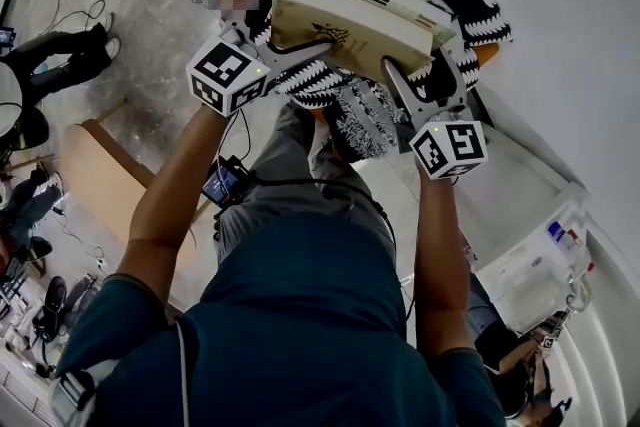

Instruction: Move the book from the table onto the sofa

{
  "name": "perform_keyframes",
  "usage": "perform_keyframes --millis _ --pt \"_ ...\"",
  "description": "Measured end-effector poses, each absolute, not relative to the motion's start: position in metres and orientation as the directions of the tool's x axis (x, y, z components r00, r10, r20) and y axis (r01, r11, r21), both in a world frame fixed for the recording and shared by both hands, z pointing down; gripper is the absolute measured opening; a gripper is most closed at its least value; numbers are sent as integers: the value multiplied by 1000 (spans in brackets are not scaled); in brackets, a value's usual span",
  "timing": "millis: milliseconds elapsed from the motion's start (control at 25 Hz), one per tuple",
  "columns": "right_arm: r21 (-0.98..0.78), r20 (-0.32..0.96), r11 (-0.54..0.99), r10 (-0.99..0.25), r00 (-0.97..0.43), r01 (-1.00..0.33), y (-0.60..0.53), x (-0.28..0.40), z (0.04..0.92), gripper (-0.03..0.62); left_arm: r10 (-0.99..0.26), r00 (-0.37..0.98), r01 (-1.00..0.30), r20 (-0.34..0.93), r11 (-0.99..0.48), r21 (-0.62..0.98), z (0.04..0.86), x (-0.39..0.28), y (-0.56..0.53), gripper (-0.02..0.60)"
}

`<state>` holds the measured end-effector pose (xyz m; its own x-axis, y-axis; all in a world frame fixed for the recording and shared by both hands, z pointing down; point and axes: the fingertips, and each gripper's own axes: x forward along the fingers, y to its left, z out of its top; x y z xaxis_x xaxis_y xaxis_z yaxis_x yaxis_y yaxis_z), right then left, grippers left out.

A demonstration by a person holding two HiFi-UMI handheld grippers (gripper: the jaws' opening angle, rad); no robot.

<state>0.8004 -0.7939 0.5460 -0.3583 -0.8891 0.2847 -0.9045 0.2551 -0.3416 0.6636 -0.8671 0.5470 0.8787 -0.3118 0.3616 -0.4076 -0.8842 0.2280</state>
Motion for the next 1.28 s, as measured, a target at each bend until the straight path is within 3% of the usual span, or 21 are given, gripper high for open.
perform_keyframes --millis 1280 --pt "-528 614 -23 -700 -364 -849 -810 780 788 396 0 801 -422 599 -709 564 805 647 -885 483"
